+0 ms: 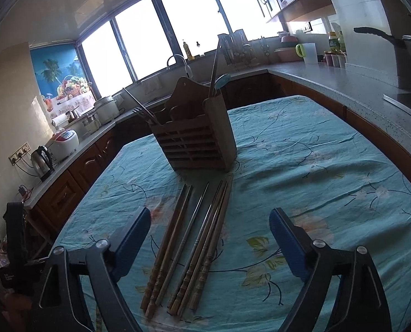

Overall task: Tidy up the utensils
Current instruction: 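Grasp a wooden chopstick with the left gripper while the right gripper grasps another chopstick, then lift both chopsticks and lower them into the wooden holder, both grippers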

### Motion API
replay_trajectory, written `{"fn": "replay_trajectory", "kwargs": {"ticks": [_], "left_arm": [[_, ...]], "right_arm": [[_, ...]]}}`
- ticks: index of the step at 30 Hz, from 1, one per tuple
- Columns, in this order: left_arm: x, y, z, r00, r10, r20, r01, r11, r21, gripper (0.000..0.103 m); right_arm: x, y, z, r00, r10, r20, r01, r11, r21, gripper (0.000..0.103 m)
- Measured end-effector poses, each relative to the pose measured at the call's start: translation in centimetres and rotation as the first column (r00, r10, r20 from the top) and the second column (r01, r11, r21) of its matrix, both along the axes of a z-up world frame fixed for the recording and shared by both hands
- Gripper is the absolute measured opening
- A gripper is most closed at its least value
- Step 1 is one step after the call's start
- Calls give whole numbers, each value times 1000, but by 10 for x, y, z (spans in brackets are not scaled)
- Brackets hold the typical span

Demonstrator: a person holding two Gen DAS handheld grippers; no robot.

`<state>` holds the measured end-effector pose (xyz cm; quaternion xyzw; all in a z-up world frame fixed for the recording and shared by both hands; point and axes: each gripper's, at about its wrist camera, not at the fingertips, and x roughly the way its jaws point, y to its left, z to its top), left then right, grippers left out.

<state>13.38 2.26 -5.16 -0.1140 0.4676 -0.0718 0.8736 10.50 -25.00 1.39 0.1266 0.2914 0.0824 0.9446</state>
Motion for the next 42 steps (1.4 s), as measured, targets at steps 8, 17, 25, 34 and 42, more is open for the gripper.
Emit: {"fn": "replay_trajectory", "kwargs": {"ticks": [8, 17, 25, 34, 42], "left_arm": [[27, -10, -8, 999, -43, 14, 42, 999, 32, 8], [67, -19, -6, 996, -83, -23, 83, 996, 29, 6], [72, -43, -4, 986, -166, -34, 169, 975, 145, 22], [76, -39, -3, 985, -170, -29, 173, 974, 148, 5], [58, -20, 23, 990, -141, 31, 139, 989, 50, 5]], "right_arm": [[39, 14, -17, 994, 45, -99, -44, 999, 11, 45], [105, 39, -37, 973, 90, -213, -85, 996, 31, 24], [140, 51, -59, 949, 80, -304, -99, 994, -50, 20], [146, 55, -56, 943, 77, -324, -123, 985, -125, 7], [117, 47, -33, 960, 111, -257, -120, 993, -21, 5]]}}
